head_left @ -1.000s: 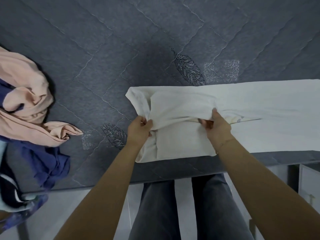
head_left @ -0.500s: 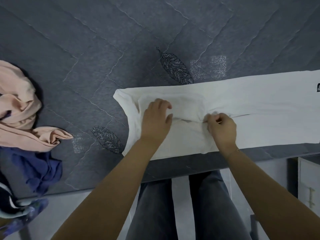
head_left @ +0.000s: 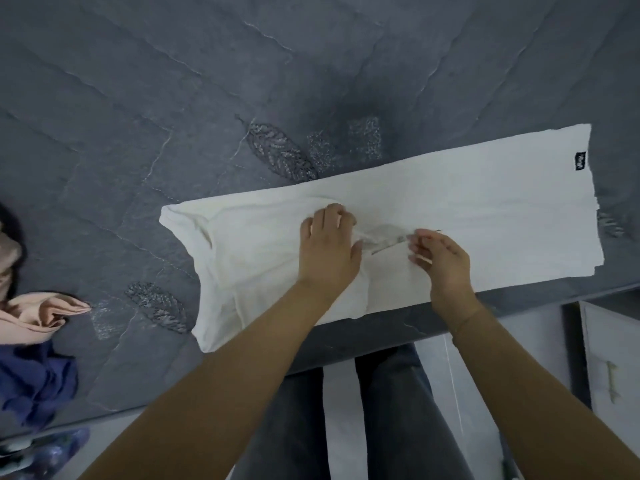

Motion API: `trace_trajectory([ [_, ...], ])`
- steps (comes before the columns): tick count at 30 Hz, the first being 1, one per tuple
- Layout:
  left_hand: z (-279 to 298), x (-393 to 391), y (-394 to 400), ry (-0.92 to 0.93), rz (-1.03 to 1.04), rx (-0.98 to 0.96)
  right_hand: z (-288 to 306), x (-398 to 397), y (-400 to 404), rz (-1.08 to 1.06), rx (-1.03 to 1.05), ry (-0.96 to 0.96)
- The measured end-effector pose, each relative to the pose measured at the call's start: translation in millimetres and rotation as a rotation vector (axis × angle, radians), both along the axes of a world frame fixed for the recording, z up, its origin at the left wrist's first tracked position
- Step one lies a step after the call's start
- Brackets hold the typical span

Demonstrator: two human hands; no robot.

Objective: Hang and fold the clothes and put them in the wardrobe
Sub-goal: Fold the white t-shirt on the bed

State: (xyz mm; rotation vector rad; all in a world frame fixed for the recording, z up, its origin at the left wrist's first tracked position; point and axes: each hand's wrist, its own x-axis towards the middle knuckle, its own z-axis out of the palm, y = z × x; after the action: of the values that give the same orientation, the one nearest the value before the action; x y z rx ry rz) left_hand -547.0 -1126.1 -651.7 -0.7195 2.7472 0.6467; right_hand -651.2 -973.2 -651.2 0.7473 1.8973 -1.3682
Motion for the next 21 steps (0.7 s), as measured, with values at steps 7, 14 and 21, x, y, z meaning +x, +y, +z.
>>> trace_trajectory([
  [7,-7,-90,65,-0.069,-0.247,0.116,0,-62,85,-0.364,-0.166,-0.143],
  [14,-26,-140,98,-0.086,-0.193,0.125,-8,-147,111,-0.435,-0.318,-0.135],
  [21,-7,-141,92,0.015,-0.204,0.260,-3,-183,132,-0.483,-0.136,0.007],
])
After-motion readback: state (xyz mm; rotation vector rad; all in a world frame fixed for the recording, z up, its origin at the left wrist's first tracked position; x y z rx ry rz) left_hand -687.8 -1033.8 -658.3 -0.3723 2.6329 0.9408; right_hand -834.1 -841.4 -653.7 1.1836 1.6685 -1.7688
